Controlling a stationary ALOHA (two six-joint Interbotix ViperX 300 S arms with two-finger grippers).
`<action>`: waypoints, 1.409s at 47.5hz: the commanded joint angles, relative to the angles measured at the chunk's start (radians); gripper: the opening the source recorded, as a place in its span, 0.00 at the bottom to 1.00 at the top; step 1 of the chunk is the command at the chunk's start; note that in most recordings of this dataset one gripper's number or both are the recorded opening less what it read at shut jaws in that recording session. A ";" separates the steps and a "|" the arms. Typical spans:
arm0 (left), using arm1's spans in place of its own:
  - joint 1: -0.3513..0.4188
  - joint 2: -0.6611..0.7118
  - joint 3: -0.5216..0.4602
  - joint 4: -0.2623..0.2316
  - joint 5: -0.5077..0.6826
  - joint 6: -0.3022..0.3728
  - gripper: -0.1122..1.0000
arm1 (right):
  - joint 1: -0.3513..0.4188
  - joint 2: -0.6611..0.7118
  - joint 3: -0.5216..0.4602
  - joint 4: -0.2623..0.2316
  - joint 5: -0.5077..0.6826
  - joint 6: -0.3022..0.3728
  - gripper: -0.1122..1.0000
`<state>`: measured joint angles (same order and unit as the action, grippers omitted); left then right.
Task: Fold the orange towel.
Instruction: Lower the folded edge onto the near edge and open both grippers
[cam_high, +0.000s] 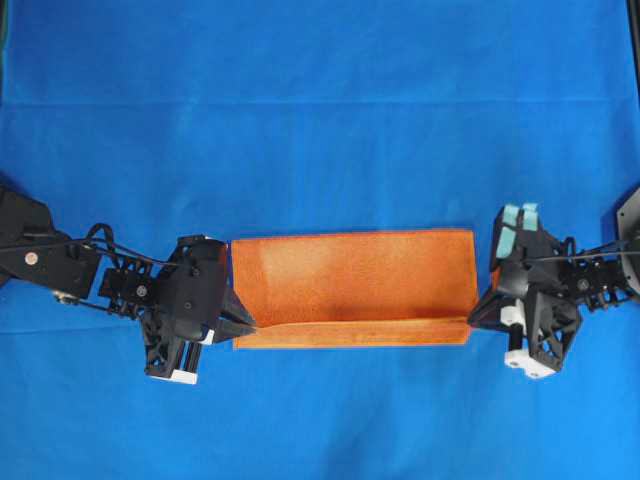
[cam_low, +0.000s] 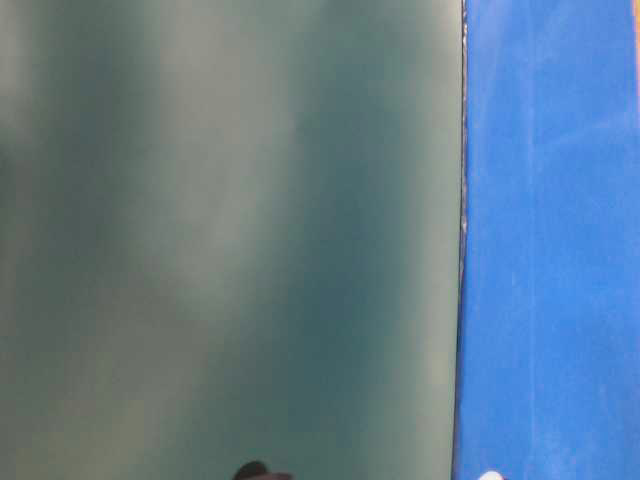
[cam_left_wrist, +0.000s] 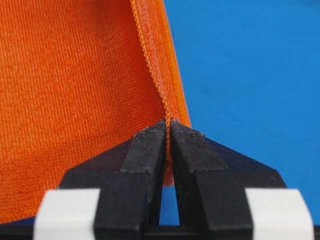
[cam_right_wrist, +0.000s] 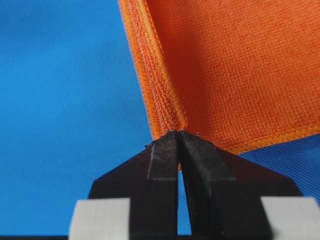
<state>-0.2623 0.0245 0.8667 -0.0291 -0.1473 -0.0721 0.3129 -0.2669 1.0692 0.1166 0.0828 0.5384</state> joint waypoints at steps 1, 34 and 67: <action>0.005 -0.003 -0.017 0.000 0.002 0.000 0.13 | 0.009 0.006 -0.026 0.003 -0.003 0.008 0.11; 0.061 -0.083 -0.008 0.003 0.092 0.020 0.62 | -0.003 -0.017 -0.063 -0.084 0.025 0.071 0.64; 0.186 -0.153 0.002 0.006 0.129 0.086 0.62 | -0.314 -0.104 -0.058 -0.350 0.206 0.071 0.63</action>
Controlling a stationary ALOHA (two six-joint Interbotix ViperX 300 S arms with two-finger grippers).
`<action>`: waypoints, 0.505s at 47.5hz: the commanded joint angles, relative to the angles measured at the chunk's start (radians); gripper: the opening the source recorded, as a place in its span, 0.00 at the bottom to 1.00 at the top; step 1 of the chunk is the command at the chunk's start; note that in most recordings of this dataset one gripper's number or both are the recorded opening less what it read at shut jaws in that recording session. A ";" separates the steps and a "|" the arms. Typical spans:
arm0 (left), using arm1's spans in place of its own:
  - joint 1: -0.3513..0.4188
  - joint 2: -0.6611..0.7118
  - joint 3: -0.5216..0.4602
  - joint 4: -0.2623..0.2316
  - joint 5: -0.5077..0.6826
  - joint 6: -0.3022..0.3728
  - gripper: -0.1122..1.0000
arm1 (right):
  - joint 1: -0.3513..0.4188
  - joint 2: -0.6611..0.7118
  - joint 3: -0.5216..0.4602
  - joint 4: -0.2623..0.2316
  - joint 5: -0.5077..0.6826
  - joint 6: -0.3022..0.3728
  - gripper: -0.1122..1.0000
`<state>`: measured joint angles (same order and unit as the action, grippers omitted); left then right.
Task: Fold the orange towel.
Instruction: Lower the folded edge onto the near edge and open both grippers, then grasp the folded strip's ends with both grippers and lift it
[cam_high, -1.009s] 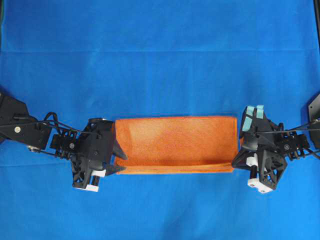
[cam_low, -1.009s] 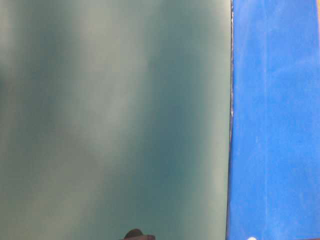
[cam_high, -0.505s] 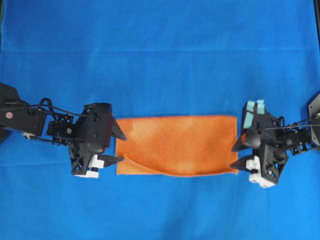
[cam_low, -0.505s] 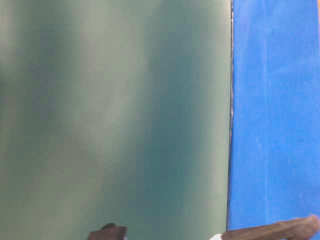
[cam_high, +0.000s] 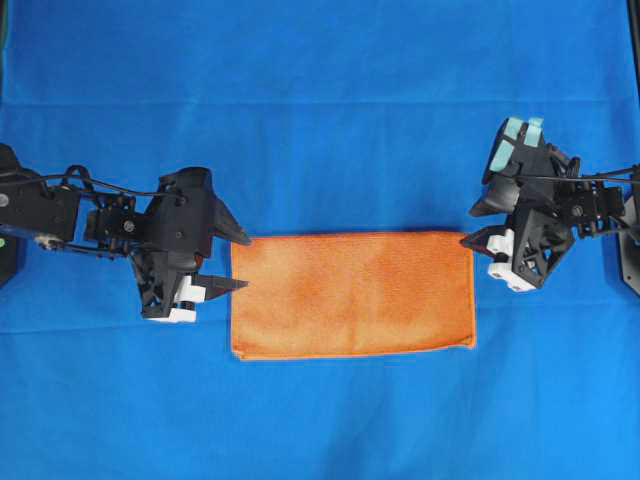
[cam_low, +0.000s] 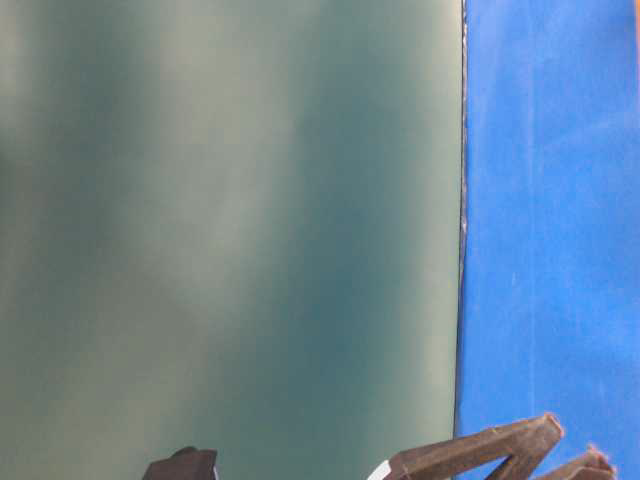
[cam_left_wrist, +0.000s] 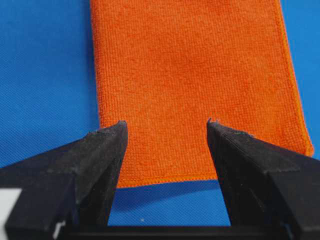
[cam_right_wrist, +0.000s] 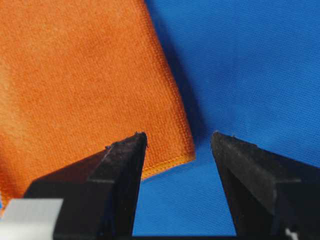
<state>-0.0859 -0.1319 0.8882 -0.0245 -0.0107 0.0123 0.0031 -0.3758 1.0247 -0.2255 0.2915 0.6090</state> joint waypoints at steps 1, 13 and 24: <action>0.012 0.009 -0.020 0.002 -0.009 0.002 0.62 | -0.006 0.011 -0.014 -0.009 -0.005 -0.002 0.63; 0.052 0.126 -0.020 0.002 -0.009 0.002 0.62 | -0.029 0.143 -0.011 -0.011 -0.054 0.000 0.63; 0.101 0.149 -0.011 0.002 -0.011 0.002 0.62 | -0.038 0.212 -0.015 -0.011 -0.072 -0.002 0.63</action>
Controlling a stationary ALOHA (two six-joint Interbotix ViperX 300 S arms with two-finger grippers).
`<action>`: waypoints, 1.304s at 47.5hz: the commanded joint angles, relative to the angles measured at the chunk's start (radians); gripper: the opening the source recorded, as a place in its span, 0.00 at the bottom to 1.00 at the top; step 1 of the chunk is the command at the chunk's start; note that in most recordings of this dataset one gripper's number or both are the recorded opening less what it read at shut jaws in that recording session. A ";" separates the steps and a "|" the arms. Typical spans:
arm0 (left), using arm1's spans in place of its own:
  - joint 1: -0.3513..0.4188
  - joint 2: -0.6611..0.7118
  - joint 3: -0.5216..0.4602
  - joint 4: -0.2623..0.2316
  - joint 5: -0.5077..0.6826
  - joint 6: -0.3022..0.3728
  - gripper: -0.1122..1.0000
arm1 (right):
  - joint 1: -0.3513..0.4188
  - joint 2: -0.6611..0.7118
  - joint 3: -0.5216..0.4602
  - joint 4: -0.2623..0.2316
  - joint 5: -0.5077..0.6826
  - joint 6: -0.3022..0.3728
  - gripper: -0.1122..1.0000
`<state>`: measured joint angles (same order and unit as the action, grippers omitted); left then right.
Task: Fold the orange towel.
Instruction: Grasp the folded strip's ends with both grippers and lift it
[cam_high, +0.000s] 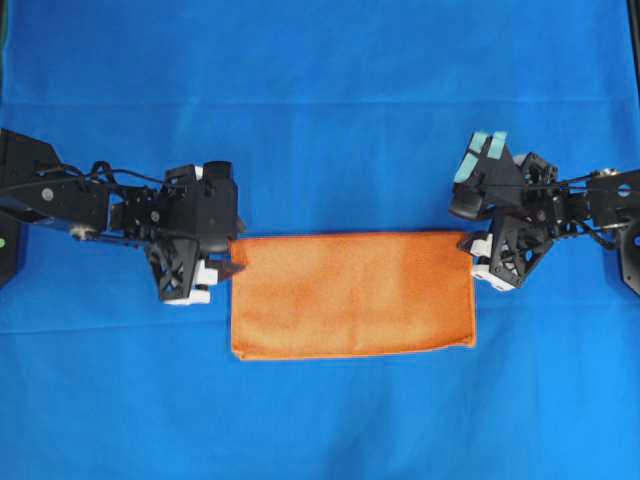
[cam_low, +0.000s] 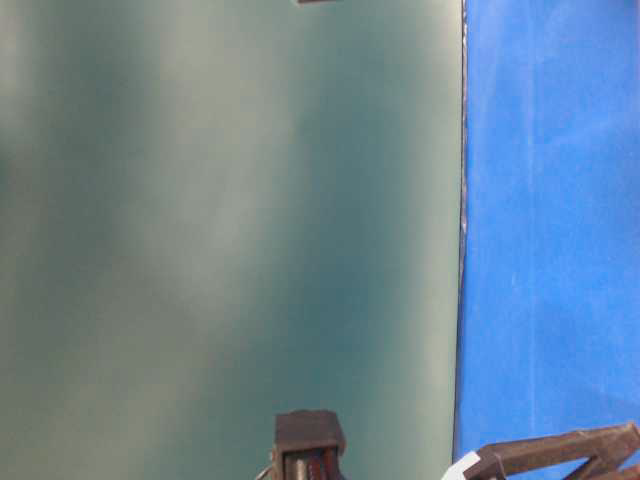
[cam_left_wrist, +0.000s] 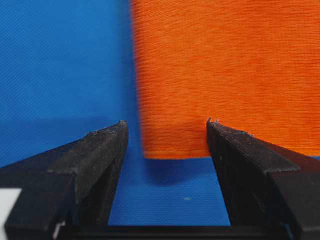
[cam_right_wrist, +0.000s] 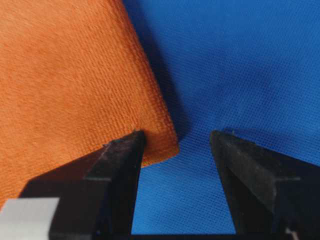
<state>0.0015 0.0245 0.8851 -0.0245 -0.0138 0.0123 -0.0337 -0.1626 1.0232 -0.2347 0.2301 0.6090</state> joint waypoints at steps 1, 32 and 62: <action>0.017 -0.008 -0.008 0.002 -0.008 0.002 0.62 | -0.003 0.000 -0.014 -0.002 -0.014 0.000 0.63; 0.018 0.040 -0.058 0.000 0.091 -0.015 0.13 | 0.000 0.000 -0.008 -0.002 -0.049 -0.003 0.13; 0.035 -0.173 -0.124 0.000 0.325 -0.014 0.11 | 0.012 -0.249 -0.029 0.000 0.080 0.000 0.13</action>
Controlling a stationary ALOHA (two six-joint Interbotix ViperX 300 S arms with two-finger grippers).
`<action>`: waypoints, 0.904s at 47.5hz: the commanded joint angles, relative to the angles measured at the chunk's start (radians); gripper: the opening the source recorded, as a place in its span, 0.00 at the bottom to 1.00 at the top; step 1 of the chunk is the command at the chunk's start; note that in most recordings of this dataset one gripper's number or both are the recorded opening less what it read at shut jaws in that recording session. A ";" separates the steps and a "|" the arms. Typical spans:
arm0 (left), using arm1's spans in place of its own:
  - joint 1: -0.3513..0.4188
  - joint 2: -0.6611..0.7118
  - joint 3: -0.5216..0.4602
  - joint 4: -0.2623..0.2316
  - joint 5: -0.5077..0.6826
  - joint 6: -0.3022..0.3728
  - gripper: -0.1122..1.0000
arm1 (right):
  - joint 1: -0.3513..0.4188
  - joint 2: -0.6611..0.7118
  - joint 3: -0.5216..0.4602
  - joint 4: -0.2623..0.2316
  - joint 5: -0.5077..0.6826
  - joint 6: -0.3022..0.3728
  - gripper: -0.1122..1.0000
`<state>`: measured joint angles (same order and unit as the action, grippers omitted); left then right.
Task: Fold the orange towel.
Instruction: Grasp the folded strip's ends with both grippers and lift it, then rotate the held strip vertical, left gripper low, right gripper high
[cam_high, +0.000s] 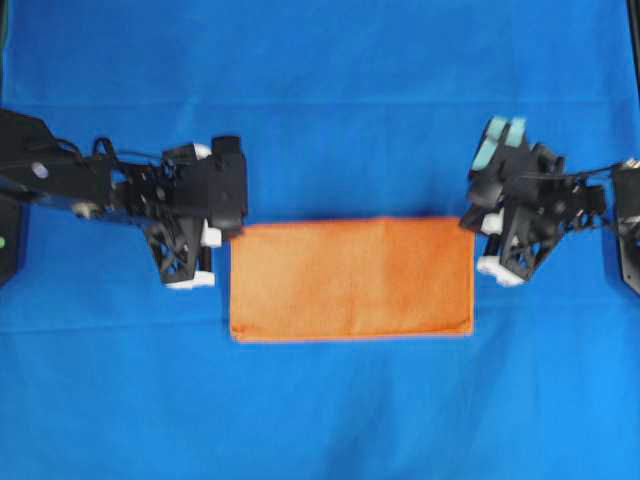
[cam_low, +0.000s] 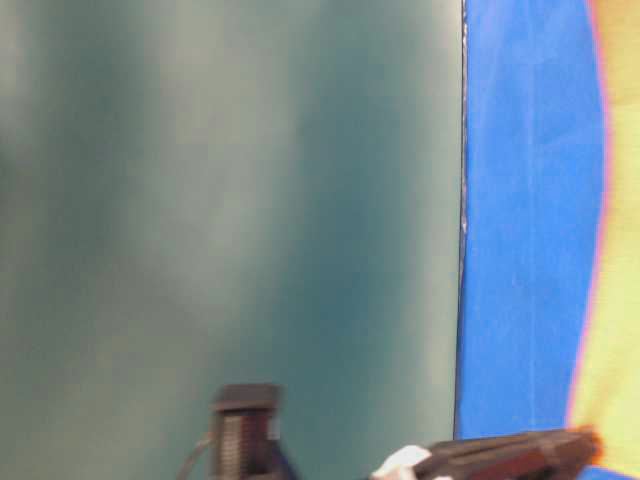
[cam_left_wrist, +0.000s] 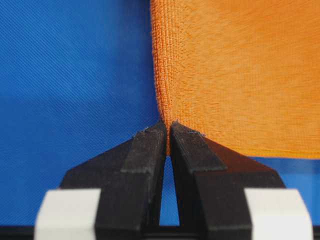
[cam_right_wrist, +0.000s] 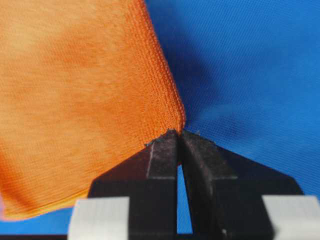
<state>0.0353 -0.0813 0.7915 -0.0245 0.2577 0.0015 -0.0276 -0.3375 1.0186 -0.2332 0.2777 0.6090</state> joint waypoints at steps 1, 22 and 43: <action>0.003 -0.080 -0.034 0.000 0.064 -0.003 0.11 | 0.006 -0.091 -0.028 -0.002 0.040 0.000 0.13; -0.006 -0.273 -0.040 0.002 0.121 -0.005 0.11 | 0.051 -0.302 -0.057 -0.003 0.123 0.003 0.13; -0.094 -0.230 -0.051 0.000 -0.048 -0.006 0.11 | -0.054 -0.225 -0.083 -0.084 0.107 0.006 0.13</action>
<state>-0.0307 -0.3191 0.7670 -0.0245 0.2638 -0.0077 -0.0383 -0.5783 0.9679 -0.2930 0.3927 0.6136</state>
